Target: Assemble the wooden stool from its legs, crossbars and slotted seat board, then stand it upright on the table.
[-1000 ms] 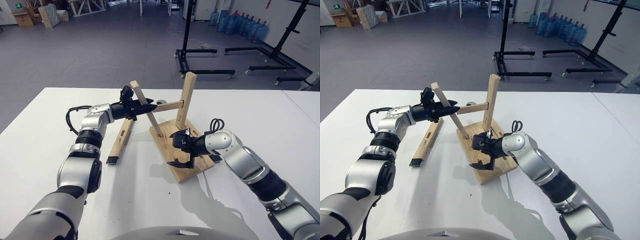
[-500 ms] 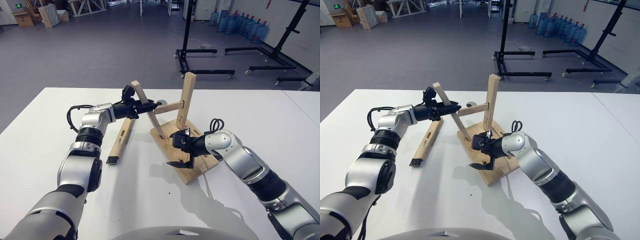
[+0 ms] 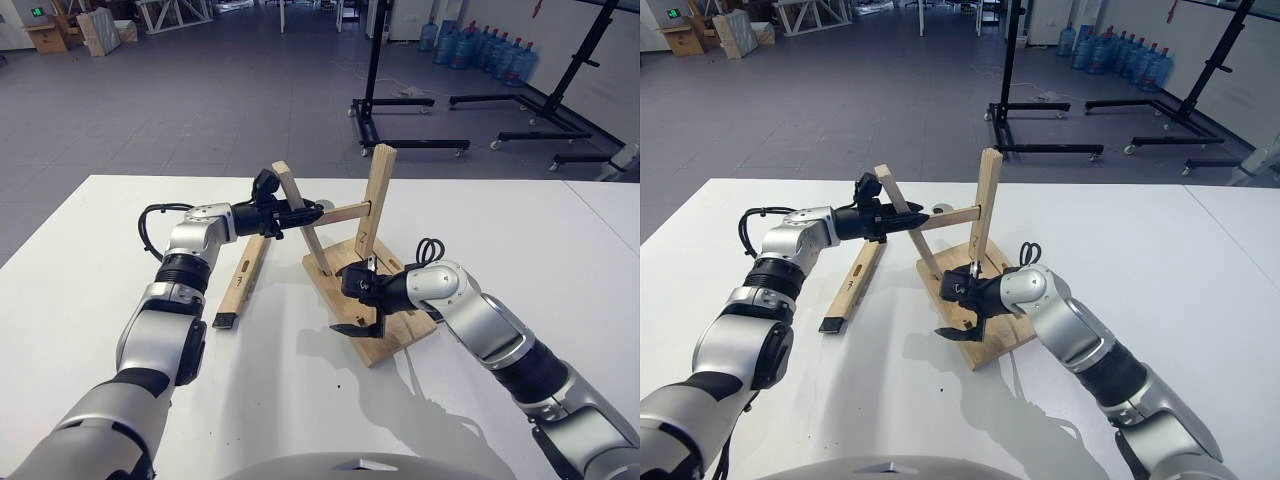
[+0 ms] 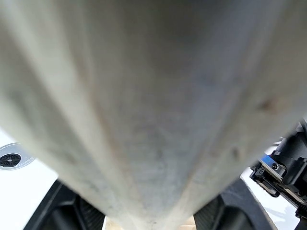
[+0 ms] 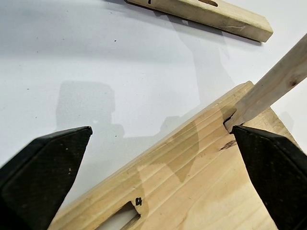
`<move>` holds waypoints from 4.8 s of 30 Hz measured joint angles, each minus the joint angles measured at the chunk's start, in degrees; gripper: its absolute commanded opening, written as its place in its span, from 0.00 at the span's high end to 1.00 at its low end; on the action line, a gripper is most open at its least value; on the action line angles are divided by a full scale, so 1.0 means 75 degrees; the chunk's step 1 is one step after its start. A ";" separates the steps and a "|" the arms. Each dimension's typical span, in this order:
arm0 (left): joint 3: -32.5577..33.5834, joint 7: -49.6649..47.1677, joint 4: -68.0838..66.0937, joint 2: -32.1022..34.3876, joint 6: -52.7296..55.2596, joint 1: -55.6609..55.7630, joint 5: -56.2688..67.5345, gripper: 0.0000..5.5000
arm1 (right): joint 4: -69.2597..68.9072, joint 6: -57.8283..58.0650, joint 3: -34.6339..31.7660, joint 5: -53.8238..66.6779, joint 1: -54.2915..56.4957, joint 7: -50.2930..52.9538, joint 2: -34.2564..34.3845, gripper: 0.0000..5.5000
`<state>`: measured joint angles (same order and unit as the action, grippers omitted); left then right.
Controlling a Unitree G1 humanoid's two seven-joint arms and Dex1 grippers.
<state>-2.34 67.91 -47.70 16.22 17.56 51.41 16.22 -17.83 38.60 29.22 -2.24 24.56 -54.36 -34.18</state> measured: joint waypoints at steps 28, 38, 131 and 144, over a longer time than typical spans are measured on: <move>-0.0317 0.0110 -0.0302 -0.0041 -0.0246 0.0210 -0.0166 0.63 | 0.2804 -0.3208 -0.1405 -0.2196 0.4313 0.3487 0.0864 0.02; -0.0345 0.0105 -0.0314 -0.0090 -0.0317 0.0191 -0.0182 0.63 | 0.4865 -0.4703 -0.0302 -0.3638 0.2858 0.4419 0.1070 0.02; 0.1795 -0.6172 -0.2399 0.1167 -0.3183 -0.2459 -0.1234 0.45 | 0.2626 0.0517 -0.5614 0.1613 0.4602 0.5696 0.2310 0.02; 0.1762 -0.6405 -0.2430 0.1107 -0.3179 -0.2452 -0.1200 0.77 | 0.2626 0.0517 -0.5565 0.1810 0.4596 0.5843 0.2310 0.02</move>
<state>10.87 19.87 -65.93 24.52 -6.29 33.02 7.22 1.86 42.48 -12.52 11.34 59.03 -10.54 -16.86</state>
